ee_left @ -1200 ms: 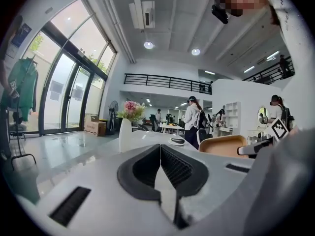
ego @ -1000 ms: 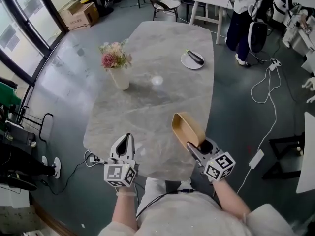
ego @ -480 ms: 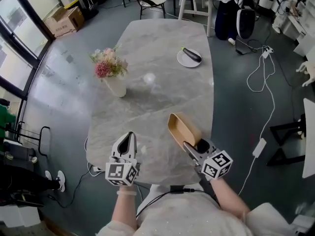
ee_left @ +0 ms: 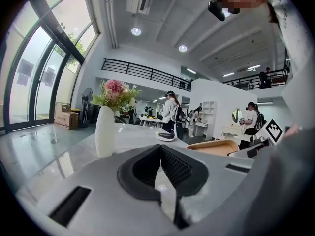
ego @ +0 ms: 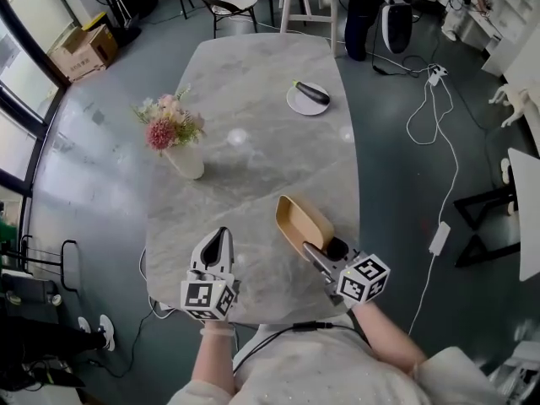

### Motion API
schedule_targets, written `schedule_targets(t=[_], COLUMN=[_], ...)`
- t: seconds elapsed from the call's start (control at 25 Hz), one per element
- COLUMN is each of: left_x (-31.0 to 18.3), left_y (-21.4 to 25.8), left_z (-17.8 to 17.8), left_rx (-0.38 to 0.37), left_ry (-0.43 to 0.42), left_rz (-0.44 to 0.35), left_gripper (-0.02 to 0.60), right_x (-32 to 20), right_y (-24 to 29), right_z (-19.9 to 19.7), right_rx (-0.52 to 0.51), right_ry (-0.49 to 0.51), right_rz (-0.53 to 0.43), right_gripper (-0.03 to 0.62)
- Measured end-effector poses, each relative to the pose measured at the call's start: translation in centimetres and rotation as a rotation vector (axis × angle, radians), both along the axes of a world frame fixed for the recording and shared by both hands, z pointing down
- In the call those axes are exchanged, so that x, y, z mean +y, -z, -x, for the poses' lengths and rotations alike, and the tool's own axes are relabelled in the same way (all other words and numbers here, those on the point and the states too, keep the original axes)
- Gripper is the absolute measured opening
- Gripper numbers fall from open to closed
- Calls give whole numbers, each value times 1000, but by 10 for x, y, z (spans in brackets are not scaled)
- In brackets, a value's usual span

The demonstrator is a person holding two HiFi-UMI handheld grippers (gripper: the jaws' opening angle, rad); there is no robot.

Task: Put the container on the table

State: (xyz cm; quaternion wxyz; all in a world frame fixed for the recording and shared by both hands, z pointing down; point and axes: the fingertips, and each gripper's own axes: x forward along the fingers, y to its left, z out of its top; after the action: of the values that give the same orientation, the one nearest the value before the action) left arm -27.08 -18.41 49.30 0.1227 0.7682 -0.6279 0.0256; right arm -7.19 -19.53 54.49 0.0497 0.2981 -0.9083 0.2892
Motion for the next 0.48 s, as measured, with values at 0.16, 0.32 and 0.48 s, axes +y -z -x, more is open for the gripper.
schedule_targets(t=[0.16,0.32,0.48], left_x=[-5,-8,-11], left_y=[-1,-5,-8], left_z=[4,8,13], left_rx=[4,6,2], left_ry=[-21,-34,-46], left_rz=[-1,8,11], left_gripper=[8,8,6], right_x=[-2,-5,-9], right_y=[-2,-8,-13], right_z=[10,16,21], right_rx=[-22,-36,-59], right_ry=[-24,-51,-79], right_rz=[41,82,117], right_gripper=[215,216,216])
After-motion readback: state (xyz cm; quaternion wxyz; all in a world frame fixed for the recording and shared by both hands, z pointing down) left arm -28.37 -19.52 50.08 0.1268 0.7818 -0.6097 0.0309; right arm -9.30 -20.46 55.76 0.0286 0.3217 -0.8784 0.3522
